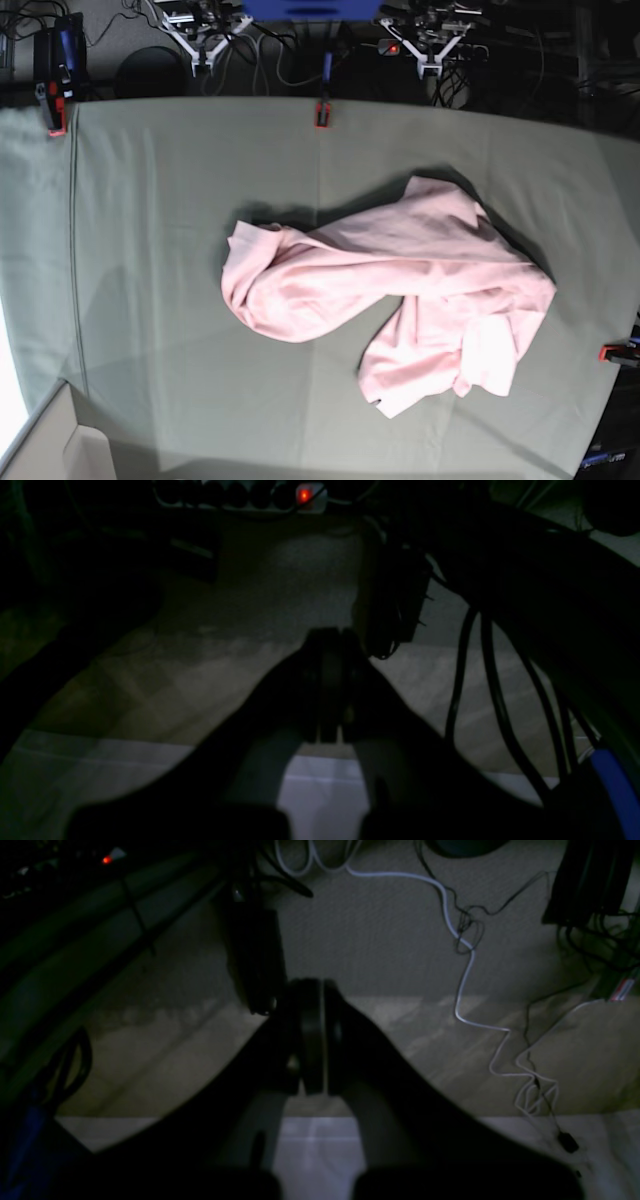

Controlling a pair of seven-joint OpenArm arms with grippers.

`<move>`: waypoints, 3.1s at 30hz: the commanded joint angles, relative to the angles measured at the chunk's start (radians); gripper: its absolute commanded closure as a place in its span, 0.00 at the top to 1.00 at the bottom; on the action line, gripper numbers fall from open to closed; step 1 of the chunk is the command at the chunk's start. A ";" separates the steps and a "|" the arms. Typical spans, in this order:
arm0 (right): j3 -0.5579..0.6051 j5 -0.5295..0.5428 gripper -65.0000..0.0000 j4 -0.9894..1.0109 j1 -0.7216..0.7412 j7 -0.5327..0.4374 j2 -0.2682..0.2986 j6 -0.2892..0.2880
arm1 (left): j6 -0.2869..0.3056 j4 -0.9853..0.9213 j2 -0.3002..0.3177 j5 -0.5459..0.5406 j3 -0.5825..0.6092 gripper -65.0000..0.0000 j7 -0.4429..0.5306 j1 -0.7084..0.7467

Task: Layout the t-shirt on the table in an organized manner, then fold the t-shirt properly

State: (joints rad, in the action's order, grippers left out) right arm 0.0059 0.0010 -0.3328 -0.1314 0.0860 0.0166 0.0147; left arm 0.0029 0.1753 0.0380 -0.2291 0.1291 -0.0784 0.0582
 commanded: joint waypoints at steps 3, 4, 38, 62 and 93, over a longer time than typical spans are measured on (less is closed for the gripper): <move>-0.001 0.000 0.00 -0.004 -0.003 0.001 0.000 -0.015 | -0.004 0.003 0.001 0.001 -0.001 0.00 0.002 0.007; -0.001 0.000 0.00 -0.004 -0.003 0.001 0.000 -0.015 | -0.004 0.003 0.001 0.001 -0.001 0.00 0.002 0.007; -0.053 0.004 0.00 -1.704 -0.836 0.219 0.133 -0.020 | -0.007 1.720 0.219 0.000 -0.299 0.00 -0.008 0.849; 0.118 0.003 0.55 -1.684 -0.316 0.443 0.026 -0.020 | -0.007 1.765 0.041 0.006 -0.443 0.64 -0.010 0.579; 0.099 0.004 0.03 -1.113 0.135 0.571 -0.023 -0.019 | -0.001 1.685 0.041 0.001 -0.567 0.64 -0.010 0.521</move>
State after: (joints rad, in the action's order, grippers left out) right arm 0.1036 0.0074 -1.4246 -0.0124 0.6777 -0.0078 -0.0063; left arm 0.0032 1.8435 0.0715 -0.2291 -0.4351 -0.1165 0.5755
